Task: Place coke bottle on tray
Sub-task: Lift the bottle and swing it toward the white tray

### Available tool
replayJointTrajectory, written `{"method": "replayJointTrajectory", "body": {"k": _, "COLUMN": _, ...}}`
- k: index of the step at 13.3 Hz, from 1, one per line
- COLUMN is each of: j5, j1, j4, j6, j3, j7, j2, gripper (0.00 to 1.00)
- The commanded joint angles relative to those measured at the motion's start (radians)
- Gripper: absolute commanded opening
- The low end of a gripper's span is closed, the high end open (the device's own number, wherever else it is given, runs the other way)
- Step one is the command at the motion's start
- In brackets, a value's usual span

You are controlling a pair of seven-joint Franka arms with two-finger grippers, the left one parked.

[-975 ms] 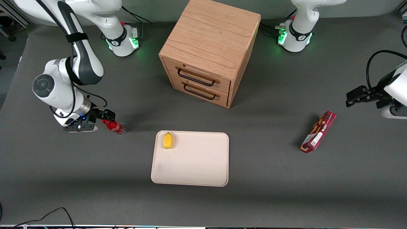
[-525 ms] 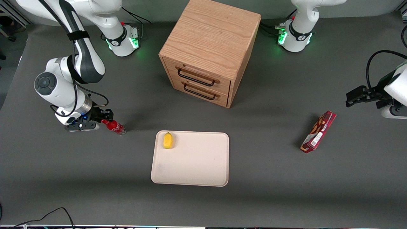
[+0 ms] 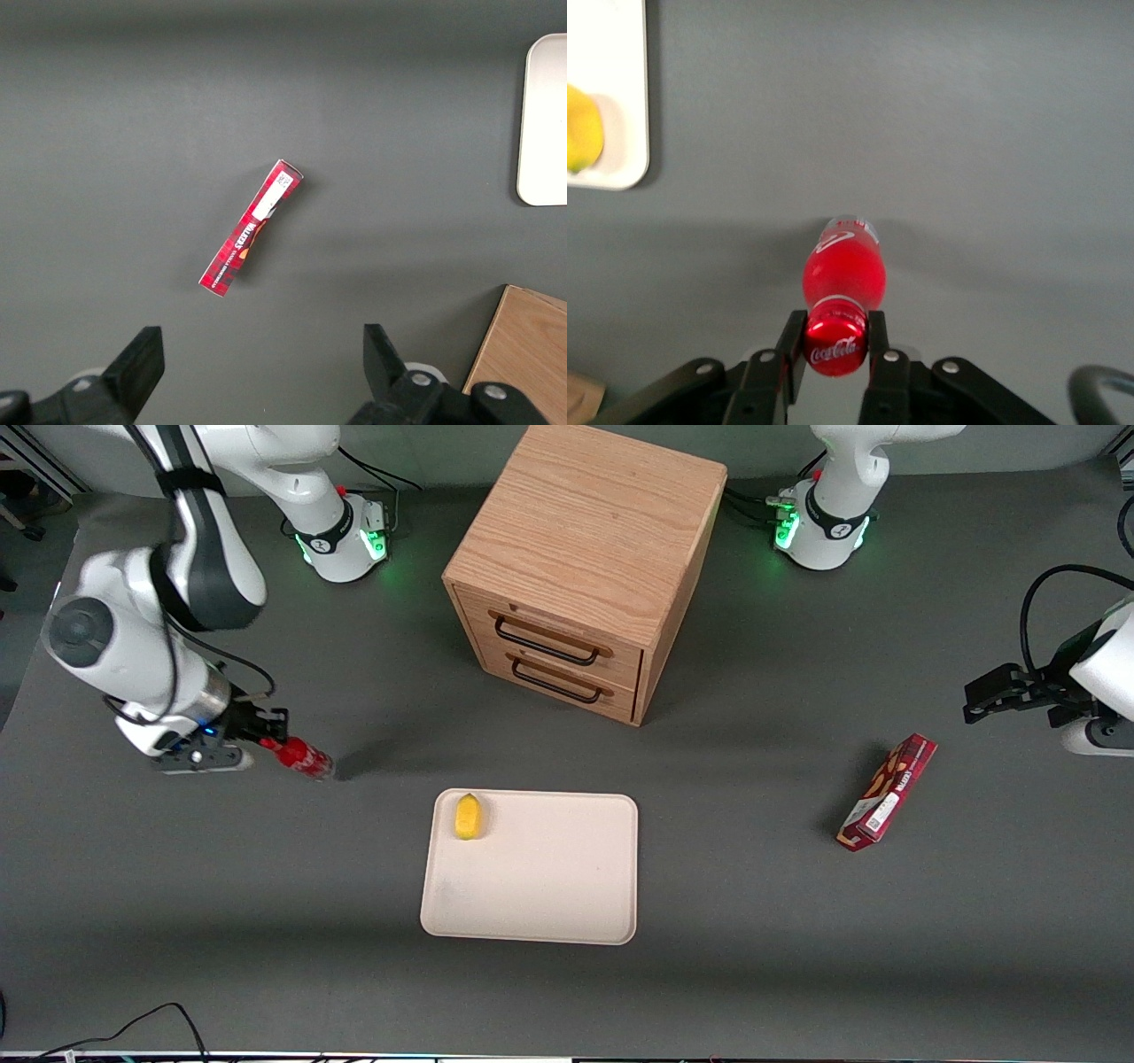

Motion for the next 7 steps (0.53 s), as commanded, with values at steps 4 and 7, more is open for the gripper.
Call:
{"method": "replayJointTrajectory", "body": {"k": 4, "j5": -0.028, "j1": -0.024, "j4": 0.632, "j6": -0.649, "j3": 0.001, "j7": -0.060, "j2": 0.052, "gripper": 0.00}}
{"method": "replayJointTrajectory", "body": {"k": 7, "j5": -0.028, "j1": -0.008, "j4": 0.799, "j6": -0.707, "j3": 0.006, "j7": -0.040, "j2": 0.206, "gripper": 0.00}}
